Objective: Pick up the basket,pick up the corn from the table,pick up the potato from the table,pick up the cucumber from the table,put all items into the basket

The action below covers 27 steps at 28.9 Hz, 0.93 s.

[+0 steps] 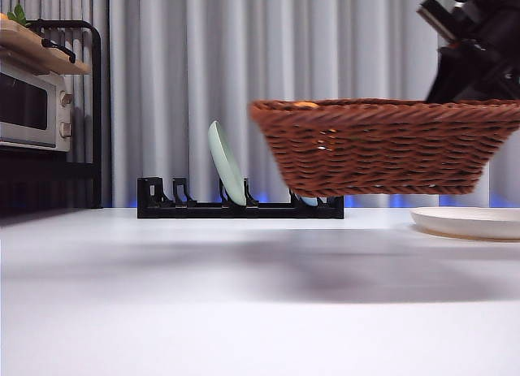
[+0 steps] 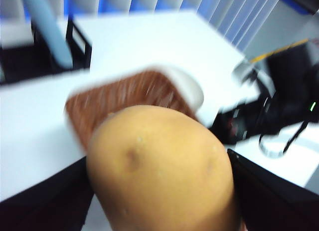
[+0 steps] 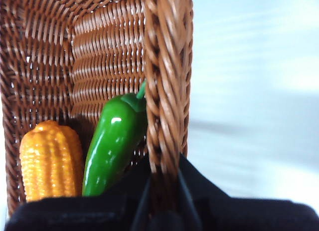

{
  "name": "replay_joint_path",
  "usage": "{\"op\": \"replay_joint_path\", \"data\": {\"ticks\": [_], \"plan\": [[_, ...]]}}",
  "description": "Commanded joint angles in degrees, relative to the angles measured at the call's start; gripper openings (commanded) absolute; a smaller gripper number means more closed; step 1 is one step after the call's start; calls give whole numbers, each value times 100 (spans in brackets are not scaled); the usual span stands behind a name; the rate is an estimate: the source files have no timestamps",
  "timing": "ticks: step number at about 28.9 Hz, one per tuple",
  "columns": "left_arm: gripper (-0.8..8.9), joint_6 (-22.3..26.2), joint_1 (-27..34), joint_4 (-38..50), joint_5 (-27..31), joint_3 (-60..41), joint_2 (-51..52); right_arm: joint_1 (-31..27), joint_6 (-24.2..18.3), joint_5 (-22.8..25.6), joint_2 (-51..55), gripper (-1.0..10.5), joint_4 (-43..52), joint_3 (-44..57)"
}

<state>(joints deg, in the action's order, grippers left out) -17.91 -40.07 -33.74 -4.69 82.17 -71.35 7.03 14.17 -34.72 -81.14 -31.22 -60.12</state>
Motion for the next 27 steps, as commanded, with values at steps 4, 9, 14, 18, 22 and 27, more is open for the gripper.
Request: {"op": "replay_joint_path", "data": {"ticks": [4, 9, 14, 18, 22, 27], "plan": [[-8, 361, 151, -168, 9, 614, -739, 566, 153, 184, -26, -12, 74, -37], [-7, 356, 190, -258, -136, 686, -1443, 855, 299, 205, -26, -12, 118, -37], [-8, 330, 166, -278, -310, 686, -2146, 1003, 345, 205, -26, -12, 127, -37], [-6, 315, 96, -337, -339, 686, -2505, 1106, 356, 201, -26, -12, 111, -37], [198, 365, 76, -645, -470, 686, -2675, 1147, 361, 199, -26, -12, 116, -37], [624, 411, 66, -719, -435, 691, -2684, 1147, 385, 199, -26, -12, 118, -37]]}}
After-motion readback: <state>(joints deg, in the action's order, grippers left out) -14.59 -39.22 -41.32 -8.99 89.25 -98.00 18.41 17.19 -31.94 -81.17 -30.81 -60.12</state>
